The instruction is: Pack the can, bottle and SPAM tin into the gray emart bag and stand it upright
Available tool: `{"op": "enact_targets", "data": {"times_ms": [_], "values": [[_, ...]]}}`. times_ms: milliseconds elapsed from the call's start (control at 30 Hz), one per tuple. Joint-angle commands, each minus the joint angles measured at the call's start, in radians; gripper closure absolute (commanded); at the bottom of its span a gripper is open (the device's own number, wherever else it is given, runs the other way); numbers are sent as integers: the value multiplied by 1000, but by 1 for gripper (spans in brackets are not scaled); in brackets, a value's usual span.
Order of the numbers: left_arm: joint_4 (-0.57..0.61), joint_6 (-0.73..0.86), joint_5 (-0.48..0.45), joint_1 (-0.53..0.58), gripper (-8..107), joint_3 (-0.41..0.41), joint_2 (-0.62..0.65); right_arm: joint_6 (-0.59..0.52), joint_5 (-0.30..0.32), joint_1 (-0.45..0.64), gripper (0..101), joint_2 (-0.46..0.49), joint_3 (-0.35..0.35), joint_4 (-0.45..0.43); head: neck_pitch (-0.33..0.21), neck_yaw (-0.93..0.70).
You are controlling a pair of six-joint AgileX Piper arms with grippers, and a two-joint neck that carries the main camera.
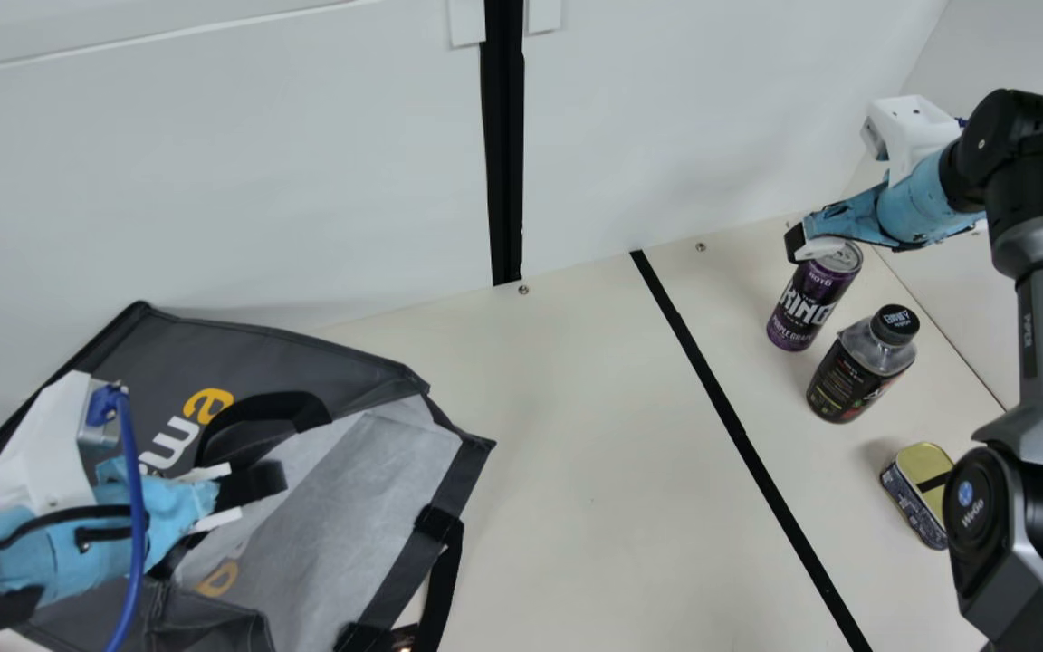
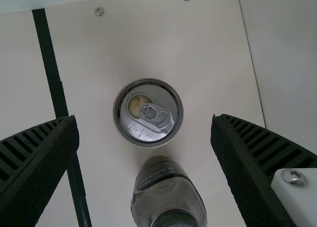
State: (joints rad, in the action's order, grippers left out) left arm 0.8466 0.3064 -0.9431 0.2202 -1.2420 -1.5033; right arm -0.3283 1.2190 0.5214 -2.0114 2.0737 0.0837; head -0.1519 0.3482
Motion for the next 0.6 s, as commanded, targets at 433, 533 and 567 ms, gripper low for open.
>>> {"op": "enact_targets", "data": {"times_ms": [433, 533, 567], "values": [[0, 0, 0, 0, 107, 0, 0, 2, 1, -9, 6, -110, 57, -15, -23, 1], [0, 0, 0, 0, 107, 0, 0, 0, 1, -10, 6, -123, 59, -16, -23, 1], [0, 0, 0, 0, 107, 0, 0, -1, 1, -10, 6, -127, 60, -16, -23, 1]]}}
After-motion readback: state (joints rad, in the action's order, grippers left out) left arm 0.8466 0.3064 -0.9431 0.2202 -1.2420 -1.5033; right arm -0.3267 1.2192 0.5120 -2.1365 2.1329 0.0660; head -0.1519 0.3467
